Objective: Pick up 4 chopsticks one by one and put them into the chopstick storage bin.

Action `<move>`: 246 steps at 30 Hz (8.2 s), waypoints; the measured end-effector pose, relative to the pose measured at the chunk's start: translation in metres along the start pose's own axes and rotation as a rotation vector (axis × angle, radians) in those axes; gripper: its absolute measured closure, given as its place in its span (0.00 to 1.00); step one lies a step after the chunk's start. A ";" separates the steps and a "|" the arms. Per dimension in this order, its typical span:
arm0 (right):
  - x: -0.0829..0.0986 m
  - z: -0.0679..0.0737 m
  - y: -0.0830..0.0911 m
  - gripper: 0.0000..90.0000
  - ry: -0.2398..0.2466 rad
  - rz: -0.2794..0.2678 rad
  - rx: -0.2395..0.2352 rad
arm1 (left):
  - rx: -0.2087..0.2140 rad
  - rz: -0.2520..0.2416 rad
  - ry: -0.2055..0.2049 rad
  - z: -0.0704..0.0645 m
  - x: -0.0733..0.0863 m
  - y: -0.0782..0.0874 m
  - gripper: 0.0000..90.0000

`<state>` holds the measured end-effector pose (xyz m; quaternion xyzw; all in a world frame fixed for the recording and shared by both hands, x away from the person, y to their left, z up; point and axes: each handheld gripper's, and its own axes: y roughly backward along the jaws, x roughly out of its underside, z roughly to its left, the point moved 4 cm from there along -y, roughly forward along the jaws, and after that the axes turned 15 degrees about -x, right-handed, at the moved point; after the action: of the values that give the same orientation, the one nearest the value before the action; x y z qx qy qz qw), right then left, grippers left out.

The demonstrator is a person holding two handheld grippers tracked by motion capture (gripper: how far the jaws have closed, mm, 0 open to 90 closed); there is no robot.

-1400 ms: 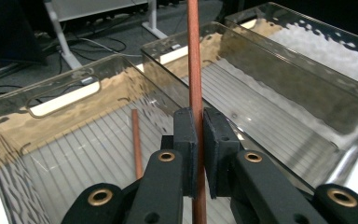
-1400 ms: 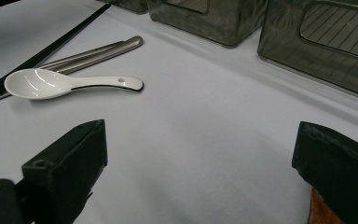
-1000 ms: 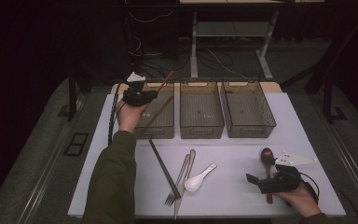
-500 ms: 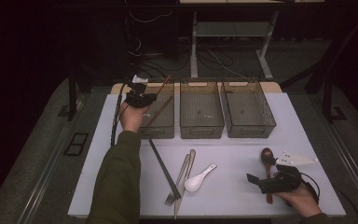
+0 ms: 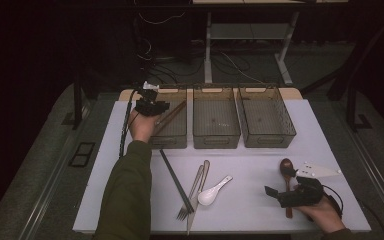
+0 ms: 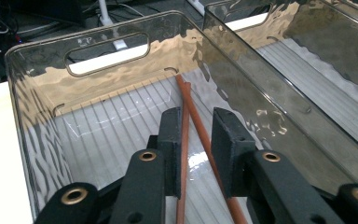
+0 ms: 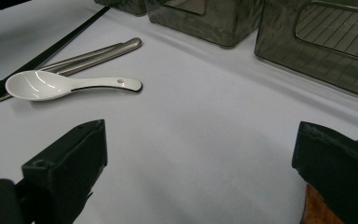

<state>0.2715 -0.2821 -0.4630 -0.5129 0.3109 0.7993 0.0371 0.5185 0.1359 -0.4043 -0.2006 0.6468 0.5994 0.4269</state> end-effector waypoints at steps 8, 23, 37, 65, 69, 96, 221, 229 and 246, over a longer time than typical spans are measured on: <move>0.000 0.000 0.000 0.03 0.000 0.001 -0.001 | 0.027 -0.014 -0.008 -0.002 -0.005 0.009 0.70; 0.000 0.001 -0.001 0.03 0.001 0.003 0.001 | 0.134 -0.041 -0.051 -0.021 -0.004 0.055 0.50; 0.000 0.001 -0.001 0.03 0.001 0.002 0.001 | 0.201 -0.028 -0.172 -0.045 0.029 0.107 0.58; 0.000 0.002 0.000 0.03 -0.005 -0.001 0.005 | 0.309 -0.013 -0.236 -0.073 0.121 0.144 0.99; 0.000 0.002 0.000 0.03 -0.004 -0.002 0.005 | 0.325 -0.007 -0.243 -0.074 0.133 0.148 0.99; 0.000 0.003 -0.002 0.03 0.007 0.004 0.002 | 0.528 0.086 -0.402 -0.127 0.184 0.159 0.99; 0.000 0.002 0.000 0.03 0.000 -0.001 0.009 | 0.075 0.173 -0.279 -0.007 0.150 0.115 0.99; 0.000 0.002 0.001 0.03 -0.002 -0.009 0.012 | 0.216 0.145 -0.308 -0.049 0.159 0.140 0.99; -0.001 0.003 0.001 0.03 0.001 -0.007 0.010 | 0.427 0.121 -0.401 -0.127 0.183 0.172 0.99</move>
<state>0.2695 -0.2812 -0.4611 -0.5142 0.3131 0.7973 0.0424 0.2441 0.0964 -0.4560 0.0554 0.6717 0.5019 0.5421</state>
